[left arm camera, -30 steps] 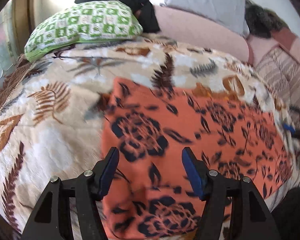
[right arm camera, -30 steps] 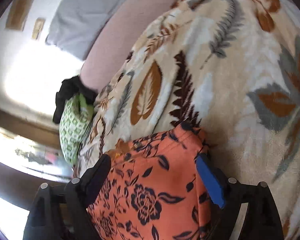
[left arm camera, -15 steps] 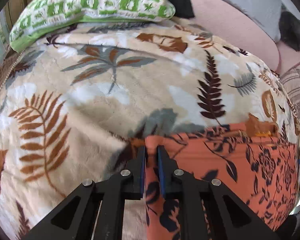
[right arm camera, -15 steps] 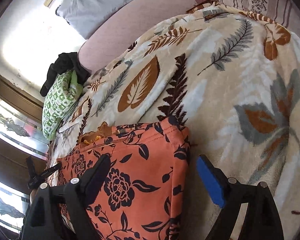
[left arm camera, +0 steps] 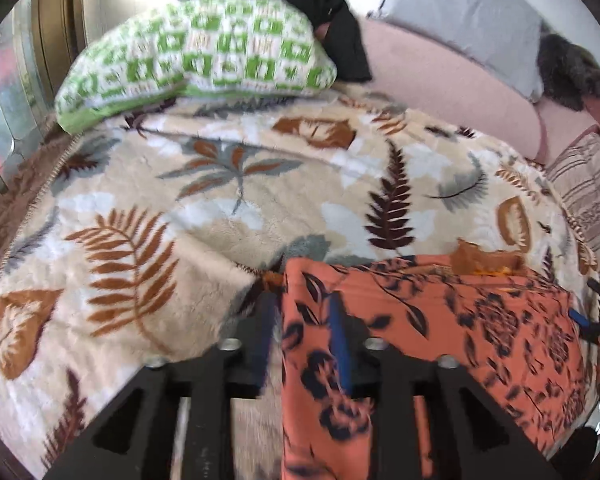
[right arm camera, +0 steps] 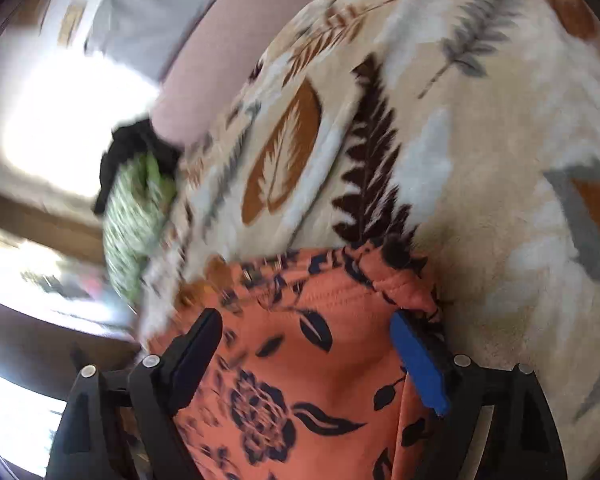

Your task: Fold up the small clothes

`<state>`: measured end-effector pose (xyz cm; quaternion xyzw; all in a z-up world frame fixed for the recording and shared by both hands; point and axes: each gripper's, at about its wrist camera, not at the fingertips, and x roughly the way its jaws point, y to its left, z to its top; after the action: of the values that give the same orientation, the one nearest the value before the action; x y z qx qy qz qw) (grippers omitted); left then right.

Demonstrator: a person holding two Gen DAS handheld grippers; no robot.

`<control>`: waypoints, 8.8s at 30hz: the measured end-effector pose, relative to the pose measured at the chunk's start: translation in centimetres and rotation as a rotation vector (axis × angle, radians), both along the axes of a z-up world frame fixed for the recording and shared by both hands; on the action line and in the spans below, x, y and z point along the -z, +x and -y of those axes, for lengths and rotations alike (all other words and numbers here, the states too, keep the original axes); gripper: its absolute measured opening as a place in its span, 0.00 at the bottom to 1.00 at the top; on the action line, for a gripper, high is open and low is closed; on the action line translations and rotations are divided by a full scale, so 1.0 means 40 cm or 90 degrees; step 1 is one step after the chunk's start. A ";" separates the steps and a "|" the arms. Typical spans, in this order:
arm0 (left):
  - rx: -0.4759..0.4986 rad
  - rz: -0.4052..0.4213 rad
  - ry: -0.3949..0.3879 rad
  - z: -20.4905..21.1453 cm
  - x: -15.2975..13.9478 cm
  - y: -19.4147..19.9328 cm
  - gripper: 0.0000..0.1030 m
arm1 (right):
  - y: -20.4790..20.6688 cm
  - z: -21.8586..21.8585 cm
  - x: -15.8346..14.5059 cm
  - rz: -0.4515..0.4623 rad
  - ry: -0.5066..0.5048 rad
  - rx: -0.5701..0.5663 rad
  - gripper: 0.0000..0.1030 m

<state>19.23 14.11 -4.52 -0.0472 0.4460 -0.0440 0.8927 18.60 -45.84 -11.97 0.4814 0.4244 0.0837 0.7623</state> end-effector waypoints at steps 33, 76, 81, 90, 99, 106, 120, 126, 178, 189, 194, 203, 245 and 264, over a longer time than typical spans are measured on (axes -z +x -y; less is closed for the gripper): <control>0.051 0.010 -0.011 0.182 0.063 -0.314 0.63 | -0.521 -0.119 0.018 -0.075 -0.049 0.153 0.26; 0.066 -0.048 0.034 0.189 0.167 -0.265 0.74 | 0.064 -0.085 -0.029 -0.056 -0.256 -0.090 0.16; 0.060 -0.048 0.016 0.172 0.151 -0.275 0.74 | 0.053 -0.053 -0.007 -0.100 -0.269 -0.031 0.34; -0.019 -0.022 -0.051 0.042 0.091 -0.327 0.74 | -0.214 -0.166 -0.212 0.045 -0.180 -0.102 0.69; -0.071 -0.106 -0.013 0.017 0.176 -0.324 0.74 | -0.352 -0.241 -0.014 -0.019 -0.136 -0.153 0.71; -0.067 -0.103 0.001 0.019 0.182 -0.336 0.74 | -0.358 -0.235 -0.017 -0.038 -0.124 -0.139 0.71; -0.069 -0.105 0.031 0.015 0.152 -0.302 0.74 | -0.313 -0.215 -0.029 -0.002 -0.150 -0.121 0.83; -0.040 -0.064 -0.023 -0.012 0.082 -0.194 0.74 | -0.320 -0.199 -0.017 0.020 -0.118 -0.115 0.83; -0.290 -0.140 -0.443 -0.086 0.224 -0.392 0.42 | -0.354 -0.187 -0.017 0.058 -0.095 -0.112 0.84; -0.246 -0.074 -0.156 -0.030 0.202 -0.383 0.12 | -0.352 -0.191 -0.017 0.056 -0.103 -0.116 0.84; -0.233 -0.050 -0.162 -0.040 0.146 -0.388 0.17 | -0.351 -0.190 -0.013 0.058 -0.090 -0.111 0.84; -0.207 0.004 -0.107 -0.024 0.096 -0.382 0.26 | -0.384 -0.168 -0.056 0.123 -0.007 -0.095 0.84; -0.074 -0.026 -0.007 0.114 0.081 -0.337 0.67 | -0.277 -0.130 -0.062 0.024 0.077 0.007 0.83; -0.058 -0.034 -0.009 0.138 0.090 -0.370 0.68 | -0.508 -0.113 0.127 -0.055 0.254 0.175 0.86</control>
<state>4.42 8.60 -8.11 -0.0751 0.4671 -0.0050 0.8810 -1.72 -41.31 -17.06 0.6790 0.3626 0.0409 0.6371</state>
